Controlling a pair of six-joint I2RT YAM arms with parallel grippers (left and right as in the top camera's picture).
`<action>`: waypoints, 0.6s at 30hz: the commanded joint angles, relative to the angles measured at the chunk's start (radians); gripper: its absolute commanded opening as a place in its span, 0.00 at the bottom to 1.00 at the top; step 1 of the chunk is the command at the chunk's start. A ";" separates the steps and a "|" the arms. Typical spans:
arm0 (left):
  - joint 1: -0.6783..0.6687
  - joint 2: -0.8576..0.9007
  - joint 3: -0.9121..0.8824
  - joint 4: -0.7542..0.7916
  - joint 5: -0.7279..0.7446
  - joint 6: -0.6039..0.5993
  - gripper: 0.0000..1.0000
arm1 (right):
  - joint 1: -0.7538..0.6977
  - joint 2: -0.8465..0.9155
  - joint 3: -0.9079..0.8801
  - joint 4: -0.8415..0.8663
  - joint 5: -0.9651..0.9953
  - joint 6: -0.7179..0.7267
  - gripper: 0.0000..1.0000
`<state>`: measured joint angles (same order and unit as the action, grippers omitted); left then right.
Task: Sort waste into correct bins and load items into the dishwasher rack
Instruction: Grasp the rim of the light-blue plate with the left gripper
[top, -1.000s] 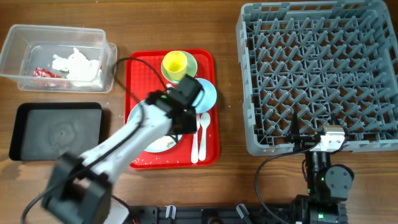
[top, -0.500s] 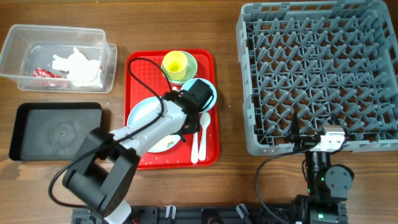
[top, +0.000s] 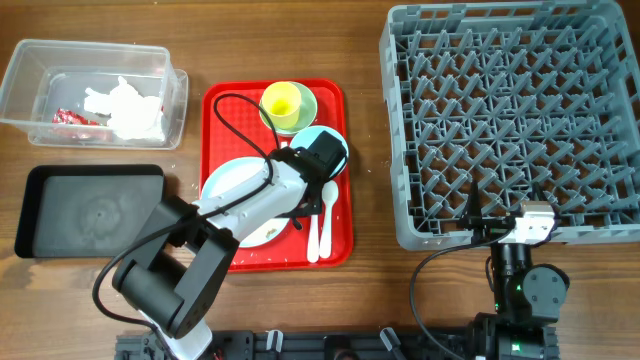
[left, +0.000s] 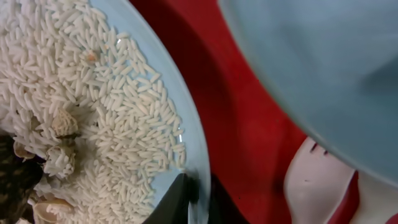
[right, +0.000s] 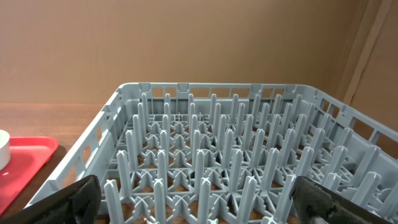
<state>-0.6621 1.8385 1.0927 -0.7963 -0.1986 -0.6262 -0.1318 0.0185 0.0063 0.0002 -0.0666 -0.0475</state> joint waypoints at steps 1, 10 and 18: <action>-0.005 0.022 0.019 -0.014 -0.024 -0.007 0.07 | -0.004 -0.005 -0.001 0.002 0.009 -0.005 1.00; -0.005 0.019 0.107 -0.095 -0.065 -0.011 0.04 | -0.004 -0.005 -0.001 0.002 0.009 -0.005 1.00; -0.005 0.019 0.183 -0.183 -0.091 -0.010 0.04 | -0.004 -0.005 -0.001 0.002 0.009 -0.005 1.00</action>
<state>-0.6666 1.8427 1.2396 -0.9619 -0.2642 -0.6270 -0.1318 0.0185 0.0063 0.0002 -0.0666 -0.0475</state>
